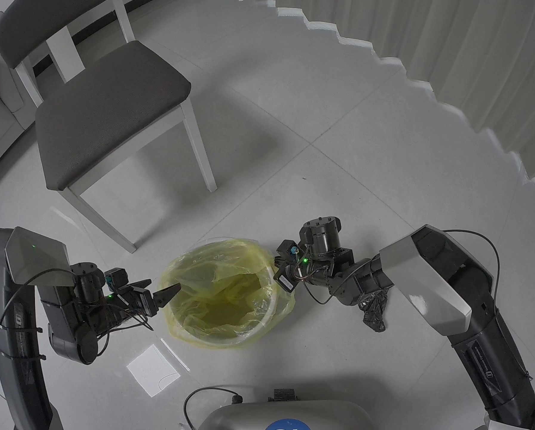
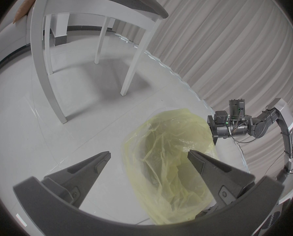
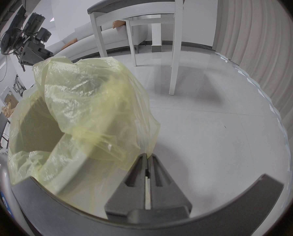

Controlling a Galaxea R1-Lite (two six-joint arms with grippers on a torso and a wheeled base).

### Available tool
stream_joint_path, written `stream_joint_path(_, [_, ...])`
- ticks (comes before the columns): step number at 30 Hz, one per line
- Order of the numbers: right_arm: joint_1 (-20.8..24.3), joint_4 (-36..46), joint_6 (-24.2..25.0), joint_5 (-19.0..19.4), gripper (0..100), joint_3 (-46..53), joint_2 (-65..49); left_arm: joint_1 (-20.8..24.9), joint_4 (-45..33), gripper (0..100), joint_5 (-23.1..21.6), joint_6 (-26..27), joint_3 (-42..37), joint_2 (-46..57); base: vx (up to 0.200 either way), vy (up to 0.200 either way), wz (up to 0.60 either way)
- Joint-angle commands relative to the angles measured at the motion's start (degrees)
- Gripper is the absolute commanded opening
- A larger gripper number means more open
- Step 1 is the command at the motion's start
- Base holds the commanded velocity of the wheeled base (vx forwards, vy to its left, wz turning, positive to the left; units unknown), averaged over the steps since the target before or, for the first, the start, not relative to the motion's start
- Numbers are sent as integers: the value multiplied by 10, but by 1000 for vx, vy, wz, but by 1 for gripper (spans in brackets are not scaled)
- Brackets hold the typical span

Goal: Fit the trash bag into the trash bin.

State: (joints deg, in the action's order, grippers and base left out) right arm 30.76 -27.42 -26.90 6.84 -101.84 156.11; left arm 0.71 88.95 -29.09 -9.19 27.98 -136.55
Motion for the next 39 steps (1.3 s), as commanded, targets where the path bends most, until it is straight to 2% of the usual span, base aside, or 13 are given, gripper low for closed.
stream_joint_path(1, [4,0,0,0,0,1,-4,7,10,100,1,0,13,-14,0,0,0])
stream_joint_path(13, [8,0,0,0,0,4,-8,2,10,100,1,24,15,-18,0,0,0])
stream_joint_path(14, [8,0,0,0,0,5,-8,2,10,0,1,24,15,-18,0,0,0])
stream_joint_path(30, [7,0,0,0,0,9,-10,-8,10,0,1,23,10,-12,0,0,0])
stream_joint_path(39, [-3,0,1,0,0,7,-7,-13,10,0,2,22,36,-41,0,0,0])
